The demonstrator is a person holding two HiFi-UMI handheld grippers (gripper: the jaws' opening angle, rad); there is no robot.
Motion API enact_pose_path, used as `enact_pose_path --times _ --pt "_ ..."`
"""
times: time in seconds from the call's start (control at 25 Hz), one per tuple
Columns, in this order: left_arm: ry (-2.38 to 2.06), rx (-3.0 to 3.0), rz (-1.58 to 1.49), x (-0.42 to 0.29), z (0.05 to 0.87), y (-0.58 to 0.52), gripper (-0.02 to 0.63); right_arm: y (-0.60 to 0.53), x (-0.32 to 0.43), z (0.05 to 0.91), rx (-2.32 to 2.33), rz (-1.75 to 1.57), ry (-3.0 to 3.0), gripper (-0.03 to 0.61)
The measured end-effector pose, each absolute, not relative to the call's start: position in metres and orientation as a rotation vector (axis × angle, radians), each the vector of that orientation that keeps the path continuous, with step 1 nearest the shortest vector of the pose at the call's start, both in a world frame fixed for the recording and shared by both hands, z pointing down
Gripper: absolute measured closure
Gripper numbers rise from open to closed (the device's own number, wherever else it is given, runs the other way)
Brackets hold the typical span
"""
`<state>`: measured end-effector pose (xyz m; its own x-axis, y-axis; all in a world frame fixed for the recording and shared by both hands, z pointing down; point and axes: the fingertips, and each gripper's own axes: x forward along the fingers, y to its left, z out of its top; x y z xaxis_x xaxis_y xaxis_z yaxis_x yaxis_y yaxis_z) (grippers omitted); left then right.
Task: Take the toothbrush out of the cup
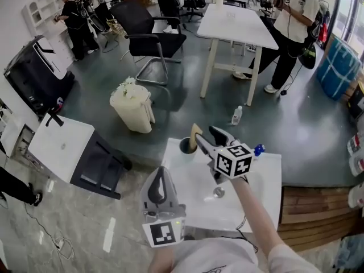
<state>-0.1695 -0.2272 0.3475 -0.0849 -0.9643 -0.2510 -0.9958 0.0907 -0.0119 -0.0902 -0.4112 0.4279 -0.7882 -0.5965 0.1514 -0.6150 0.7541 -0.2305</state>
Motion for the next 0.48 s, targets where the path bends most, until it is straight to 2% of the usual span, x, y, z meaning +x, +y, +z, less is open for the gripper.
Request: enact_pose_path --times 0.48 --pt "2.264 -1.882 0.195 -0.201 0.351 -0.21 0.595 -0.433 -0.121 0.485 1.003 0.493 -2.724 0.371"
